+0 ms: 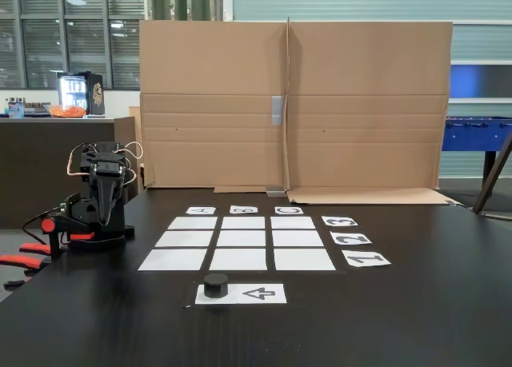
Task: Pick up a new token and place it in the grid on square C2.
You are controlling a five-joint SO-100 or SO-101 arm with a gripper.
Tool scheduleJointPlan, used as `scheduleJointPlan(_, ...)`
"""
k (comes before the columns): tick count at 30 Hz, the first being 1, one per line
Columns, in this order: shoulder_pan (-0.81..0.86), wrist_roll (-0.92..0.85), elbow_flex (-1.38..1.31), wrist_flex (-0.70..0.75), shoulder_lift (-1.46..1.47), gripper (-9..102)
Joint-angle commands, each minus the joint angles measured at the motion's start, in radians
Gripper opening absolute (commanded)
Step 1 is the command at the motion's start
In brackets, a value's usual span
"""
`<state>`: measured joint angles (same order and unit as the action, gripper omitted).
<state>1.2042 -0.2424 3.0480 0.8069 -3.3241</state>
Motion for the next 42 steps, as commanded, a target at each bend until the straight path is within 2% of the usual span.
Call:
scheduleJointPlan(1, 0.003, -0.009, -0.003, 0.0, -0.002, 0)
scheduleJointPlan(17, 0.008, -0.009, -0.034, -0.012, 0.003, 1)
scheduleJointPlan(26, 0.012, -0.017, -0.212, -0.086, 0.37, 8)
scheduleJointPlan(34, -0.023, -0.017, -0.575, 0.14, 0.681, 12)
scheduleJointPlan(42, -0.046, -0.011, -0.876, 0.325, 0.919, 22)
